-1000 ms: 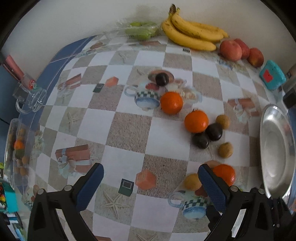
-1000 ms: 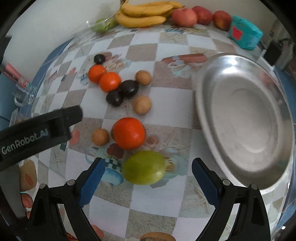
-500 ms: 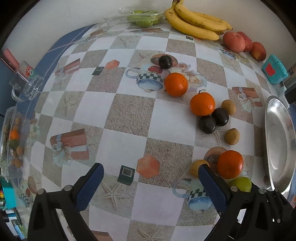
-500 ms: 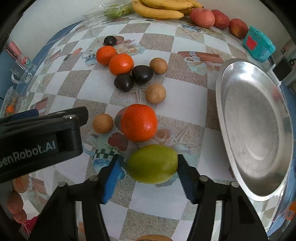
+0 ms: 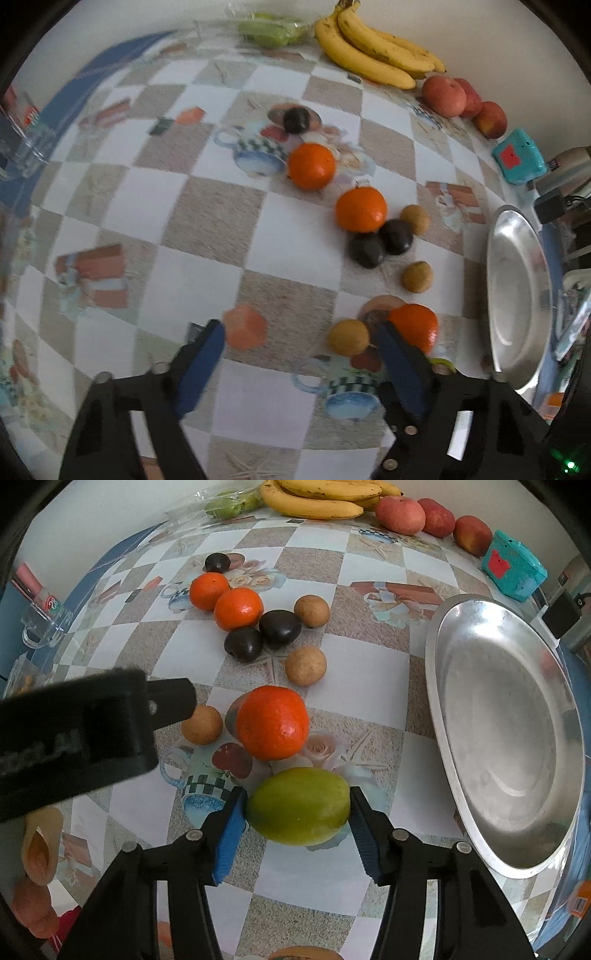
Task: Organize fruits
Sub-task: 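Lower the right gripper onto the green fruit and close on it, then carry the green fruit to the bowl with right while left grasps a brown fruit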
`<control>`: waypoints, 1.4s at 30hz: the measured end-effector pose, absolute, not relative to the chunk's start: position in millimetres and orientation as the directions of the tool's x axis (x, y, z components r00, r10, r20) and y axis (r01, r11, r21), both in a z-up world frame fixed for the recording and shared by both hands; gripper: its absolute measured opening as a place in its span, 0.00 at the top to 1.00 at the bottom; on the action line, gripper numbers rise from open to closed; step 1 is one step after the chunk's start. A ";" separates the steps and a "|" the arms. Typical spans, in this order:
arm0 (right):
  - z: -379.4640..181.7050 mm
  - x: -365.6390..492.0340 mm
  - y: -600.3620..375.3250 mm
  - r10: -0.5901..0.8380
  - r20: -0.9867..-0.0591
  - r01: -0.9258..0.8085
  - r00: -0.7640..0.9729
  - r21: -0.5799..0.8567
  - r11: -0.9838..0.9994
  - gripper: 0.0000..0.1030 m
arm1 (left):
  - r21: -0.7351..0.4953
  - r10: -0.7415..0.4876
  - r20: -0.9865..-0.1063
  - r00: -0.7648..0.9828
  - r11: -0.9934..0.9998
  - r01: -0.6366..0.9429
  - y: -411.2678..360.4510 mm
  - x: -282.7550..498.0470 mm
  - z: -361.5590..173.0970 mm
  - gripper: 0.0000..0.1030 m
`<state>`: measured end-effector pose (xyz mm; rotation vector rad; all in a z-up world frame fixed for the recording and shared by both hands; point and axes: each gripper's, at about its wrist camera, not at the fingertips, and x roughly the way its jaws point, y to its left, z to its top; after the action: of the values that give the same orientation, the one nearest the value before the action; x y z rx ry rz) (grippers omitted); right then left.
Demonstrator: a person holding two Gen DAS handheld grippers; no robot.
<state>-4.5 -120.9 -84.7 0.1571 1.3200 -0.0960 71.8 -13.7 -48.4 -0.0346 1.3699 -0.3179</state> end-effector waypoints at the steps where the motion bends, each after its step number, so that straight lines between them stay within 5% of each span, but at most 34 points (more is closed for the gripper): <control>1: -84.7 -4.4 -121.1 0.019 -0.969 0.159 0.246 0.060 0.985 0.45 | -0.219 -0.252 -0.955 0.156 0.954 0.203 -15.6 70.6 -49.5 0.24; 15: -85.3 -4.2 -120.8 0.019 -0.969 0.157 0.247 0.060 0.986 0.45 | -0.287 -0.322 -0.941 0.101 0.922 0.260 -30.4 72.4 -63.1 0.73; 42: -37.7 -16.3 -137.8 0.037 -0.918 0.229 0.394 0.137 0.964 0.45 | -0.237 -0.278 -0.936 0.217 0.952 0.196 -9.7 78.8 -43.5 0.73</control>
<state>-16.3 -137.8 -37.7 0.2578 1.1630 -0.1233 78.8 -9.7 -43.5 -0.0725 1.3116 -0.3284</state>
